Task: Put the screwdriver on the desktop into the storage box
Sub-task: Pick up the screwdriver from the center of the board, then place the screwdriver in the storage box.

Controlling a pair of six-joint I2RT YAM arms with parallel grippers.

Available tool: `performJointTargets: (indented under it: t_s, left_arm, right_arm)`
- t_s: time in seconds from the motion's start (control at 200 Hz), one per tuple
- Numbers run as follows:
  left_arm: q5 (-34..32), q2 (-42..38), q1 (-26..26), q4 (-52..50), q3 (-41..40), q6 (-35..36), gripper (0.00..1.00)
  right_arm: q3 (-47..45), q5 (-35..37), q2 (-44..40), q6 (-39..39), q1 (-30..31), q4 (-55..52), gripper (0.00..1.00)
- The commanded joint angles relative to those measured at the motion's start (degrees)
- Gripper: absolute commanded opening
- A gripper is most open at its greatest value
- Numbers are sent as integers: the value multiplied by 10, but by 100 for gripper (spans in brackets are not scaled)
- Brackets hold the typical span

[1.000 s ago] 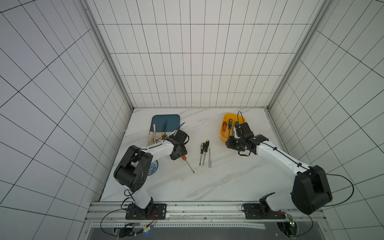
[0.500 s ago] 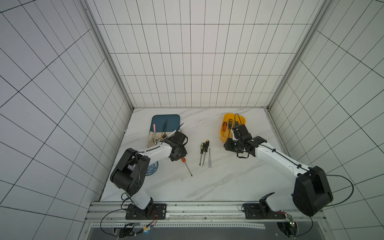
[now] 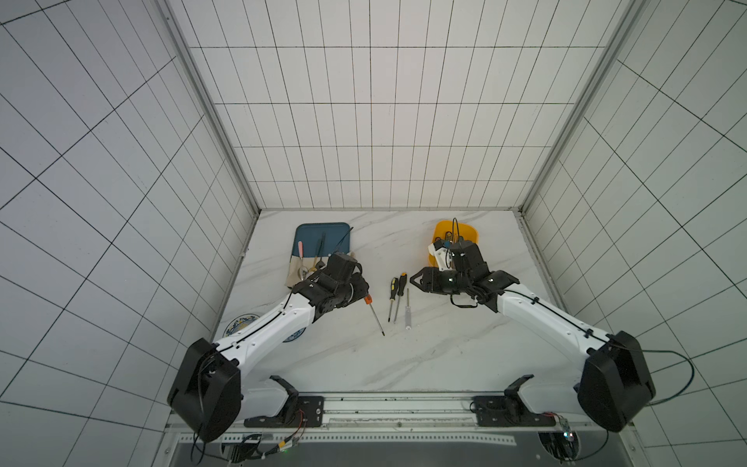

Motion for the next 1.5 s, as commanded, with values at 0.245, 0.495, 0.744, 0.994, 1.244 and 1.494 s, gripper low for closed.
performJointTargets:
  t_s: [0.245, 0.495, 0.744, 0.994, 1.244, 1.494]
  left_arm:
    - [50, -79, -25, 125, -22, -8, 0]
    - [45, -92, -23, 118, -29, 7, 0]
    - [32, -127, -11, 111, -58, 9, 0]
    - [61, -114, -19, 138, -50, 3, 0]
    - [65, -118, -29, 149, -42, 6, 0]
    - [78, -126, -29, 175, -53, -2, 0]
  right_arm:
    - [31, -131, 86, 47, 59, 149, 48]
    - [36, -142, 92, 52, 68, 168, 47]
    - [15, -138, 50, 33, 66, 148, 50]
    - [12, -171, 57, 59, 76, 198, 50]
    - [40, -194, 87, 59, 86, 190, 47]
    - [45, -202, 91, 63, 87, 204, 22]
